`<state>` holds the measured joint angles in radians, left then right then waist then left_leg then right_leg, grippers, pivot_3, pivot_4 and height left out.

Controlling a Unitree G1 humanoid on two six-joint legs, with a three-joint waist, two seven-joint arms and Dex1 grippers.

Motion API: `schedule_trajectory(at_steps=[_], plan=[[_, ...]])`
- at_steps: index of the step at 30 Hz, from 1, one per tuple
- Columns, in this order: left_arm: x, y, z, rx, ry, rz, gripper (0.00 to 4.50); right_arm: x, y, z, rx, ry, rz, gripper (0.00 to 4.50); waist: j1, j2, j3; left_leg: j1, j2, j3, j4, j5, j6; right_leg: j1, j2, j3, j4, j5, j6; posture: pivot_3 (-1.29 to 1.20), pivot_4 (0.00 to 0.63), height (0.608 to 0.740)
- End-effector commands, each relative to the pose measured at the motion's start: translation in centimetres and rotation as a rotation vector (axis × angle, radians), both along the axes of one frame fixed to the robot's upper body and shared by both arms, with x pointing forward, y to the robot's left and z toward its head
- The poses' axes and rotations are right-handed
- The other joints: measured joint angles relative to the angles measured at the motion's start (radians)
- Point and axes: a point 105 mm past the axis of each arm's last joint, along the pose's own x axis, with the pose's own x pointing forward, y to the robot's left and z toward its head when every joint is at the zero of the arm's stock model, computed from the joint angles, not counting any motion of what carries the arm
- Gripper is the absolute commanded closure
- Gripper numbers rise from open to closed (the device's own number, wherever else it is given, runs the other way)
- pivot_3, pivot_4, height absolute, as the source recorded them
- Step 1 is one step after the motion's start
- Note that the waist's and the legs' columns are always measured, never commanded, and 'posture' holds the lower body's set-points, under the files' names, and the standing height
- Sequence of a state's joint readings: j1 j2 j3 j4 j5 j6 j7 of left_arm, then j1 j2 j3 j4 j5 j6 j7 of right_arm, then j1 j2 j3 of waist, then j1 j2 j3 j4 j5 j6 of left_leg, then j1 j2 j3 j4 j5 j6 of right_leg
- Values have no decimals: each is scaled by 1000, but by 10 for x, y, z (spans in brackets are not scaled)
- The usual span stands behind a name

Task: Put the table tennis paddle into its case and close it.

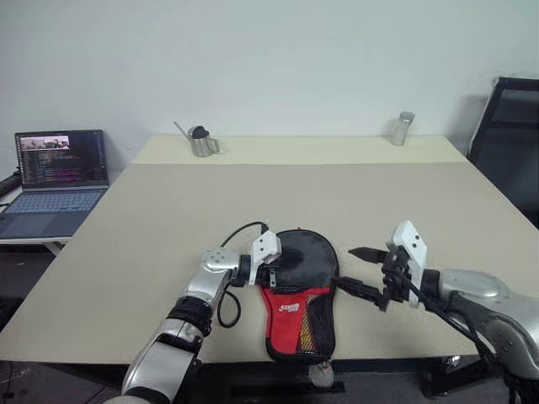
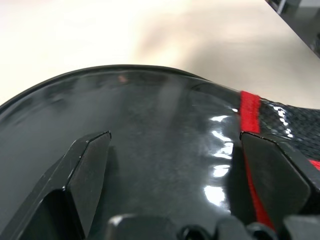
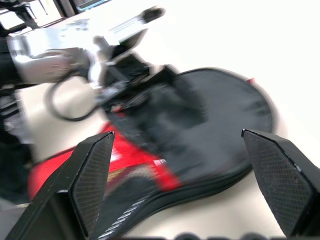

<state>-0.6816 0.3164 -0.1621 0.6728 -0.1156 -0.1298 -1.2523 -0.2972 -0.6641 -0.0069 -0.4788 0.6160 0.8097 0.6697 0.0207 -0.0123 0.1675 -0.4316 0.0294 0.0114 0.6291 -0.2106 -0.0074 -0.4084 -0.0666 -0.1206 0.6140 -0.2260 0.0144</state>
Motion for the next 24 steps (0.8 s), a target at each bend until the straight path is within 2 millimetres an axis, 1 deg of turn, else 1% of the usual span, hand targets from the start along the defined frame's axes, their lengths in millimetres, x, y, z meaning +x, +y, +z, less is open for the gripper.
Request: schedule_trajectory(at_steps=[1,4,6,8,11,13,16,18,21,24], plan=[[-5,21,26,-49,-38,66,0,12,3,8,7,-79,57,31,-4,-1,4,-1,0,2,0,0,0,-1,2,1,0,0,0,0,150,740],[-12,36,44,-93,-52,140,0,17,3,5,4,-81,97,31,-7,-4,18,-1,0,3,0,-1,-1,-2,6,1,1,0,0,0,150,740],[-19,59,52,-118,-67,232,0,25,0,5,6,-76,107,31,-7,-4,22,-2,1,2,-1,-1,-1,-3,6,1,1,0,0,0,150,740],[-25,75,56,-138,-80,317,0,34,-5,5,7,-71,104,31,-12,-3,25,-2,2,3,0,-1,-2,-3,6,2,1,0,0,0,150,740],[-34,91,58,-176,-98,429,0,48,-19,4,-18,-74,77,31,-10,-2,26,-1,2,3,0,-1,-2,-3,5,2,1,0,0,0,150,740],[-36,91,58,-204,-108,483,0,60,-34,6,-32,-87,37,31,-5,-2,27,-2,2,3,1,-1,-2,-3,4,2,1,0,0,0,150,740],[-40,95,59,-226,-109,527,0,75,-51,14,-48,-119,-27,31,5,-1,27,-1,2,3,3,-1,-2,-3,3,2,2,0,0,0,150,740],[-39,93,58,-245,-90,538,0,81,-60,17,-55,-131,-52,31,6,-1,27,-1,2,3,5,-1,-2,-3,3,3,5,0,0,0,150,740],[-43,95,52,-253,-57,560,0,81,-61,14,-77,-126,-43,31,4,-1,27,-1,1,8,5,-1,-2,-3,4,3,7,0,0,0,150,740],[-41,93,54,-277,-42,585,0,82,-65,13,-99,-110,-50,31,4,-2,27,-1,1,13,5,-1,-2,-7,4,7,13,0,-1,0,150,740]])
